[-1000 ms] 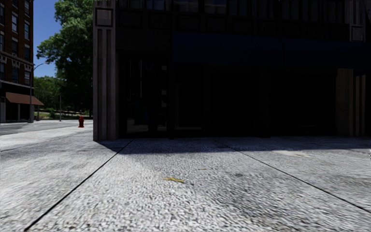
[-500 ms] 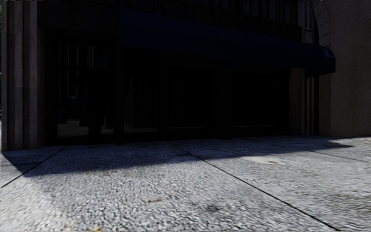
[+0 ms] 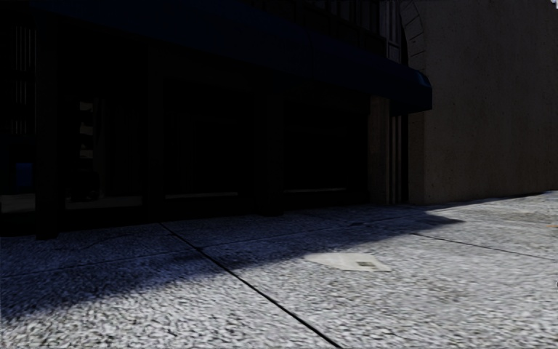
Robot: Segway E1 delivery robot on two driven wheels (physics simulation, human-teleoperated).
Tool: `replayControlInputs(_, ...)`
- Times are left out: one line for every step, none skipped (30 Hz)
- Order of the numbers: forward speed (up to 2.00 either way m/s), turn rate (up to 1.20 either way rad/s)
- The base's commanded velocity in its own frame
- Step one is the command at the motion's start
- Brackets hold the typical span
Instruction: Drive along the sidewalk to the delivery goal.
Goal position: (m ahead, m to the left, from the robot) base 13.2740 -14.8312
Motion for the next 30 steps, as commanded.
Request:
replayControlInputs(2.0, -0.59)
replayControlInputs(2.0, -0.59)
replayControlInputs(2.0, -0.59)
replayControlInputs(2.0, -0.59)
replayControlInputs(2.0, -0.59)
replayControlInputs(2.0, -0.59)
replayControlInputs(2.0, -0.59)
replayControlInputs(2.0, -0.59)
replayControlInputs(2.0, -0.59)
replayControlInputs(2.0, -0.59)
replayControlInputs(2.0, -0.59)
replayControlInputs(2.0, -0.59)
replayControlInputs(2.0, -0.59)
replayControlInputs(2.0, -0.59)
replayControlInputs(2.0, -0.59)
replayControlInputs(2.0, -0.59)
replayControlInputs(2.0, -0.59)
replayControlInputs(2.0, -0.59)
replayControlInputs(2.0, -0.59)
replayControlInputs(2.0, -0.59)
replayControlInputs(2.0, -0.59)
replayControlInputs(2.0, -0.59)
replayControlInputs(2.0, -0.59)
replayControlInputs(2.0, -0.59)
replayControlInputs(2.0, -0.59)
replayControlInputs(2.0, -0.59)
replayControlInputs(2.0, -0.59)
replayControlInputs(2.0, -0.59)
replayControlInputs(2.0, -0.59)
replayControlInputs(2.0, -0.59)
